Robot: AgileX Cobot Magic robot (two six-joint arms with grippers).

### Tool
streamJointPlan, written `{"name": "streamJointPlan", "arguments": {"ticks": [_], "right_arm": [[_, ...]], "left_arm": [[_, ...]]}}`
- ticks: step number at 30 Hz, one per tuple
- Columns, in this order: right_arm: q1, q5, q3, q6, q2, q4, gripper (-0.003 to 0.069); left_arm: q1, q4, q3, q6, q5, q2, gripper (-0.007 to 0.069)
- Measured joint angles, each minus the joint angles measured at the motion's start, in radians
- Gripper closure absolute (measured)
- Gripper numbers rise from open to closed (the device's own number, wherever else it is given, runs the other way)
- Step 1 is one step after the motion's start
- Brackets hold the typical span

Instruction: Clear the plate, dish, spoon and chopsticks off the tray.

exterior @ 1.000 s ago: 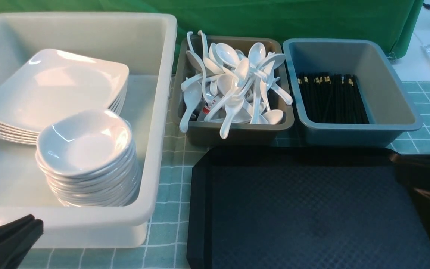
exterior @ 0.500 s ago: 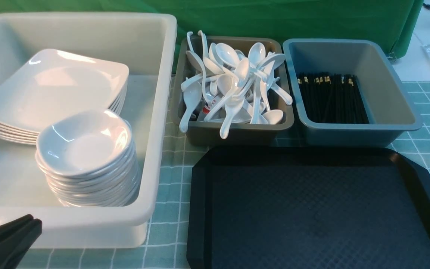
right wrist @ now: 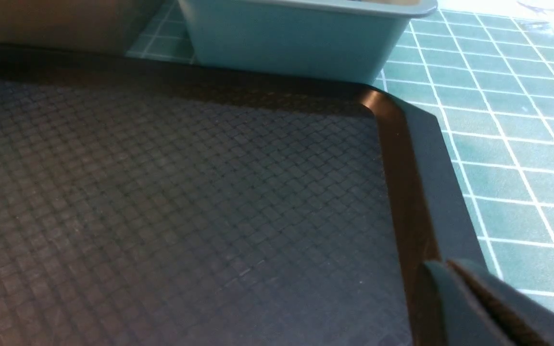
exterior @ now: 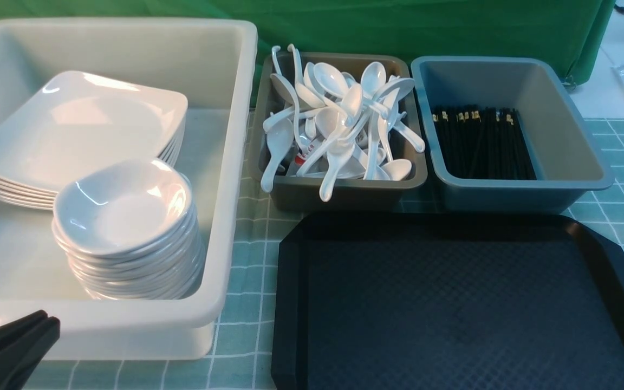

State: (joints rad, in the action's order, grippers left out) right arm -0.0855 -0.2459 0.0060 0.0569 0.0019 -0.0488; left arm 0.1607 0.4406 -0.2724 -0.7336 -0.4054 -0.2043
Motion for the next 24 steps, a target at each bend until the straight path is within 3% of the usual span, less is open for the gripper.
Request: {"name": "streamJointPlan", "arguments": {"ticks": [24], "right_arm": [[0.0,-0.001,0.0,-0.012,0.0,0.001,0.0588]], "left_arm": [[0.0,-0.016,0.003,0.012,0.033,0.0,0.0612]]}}
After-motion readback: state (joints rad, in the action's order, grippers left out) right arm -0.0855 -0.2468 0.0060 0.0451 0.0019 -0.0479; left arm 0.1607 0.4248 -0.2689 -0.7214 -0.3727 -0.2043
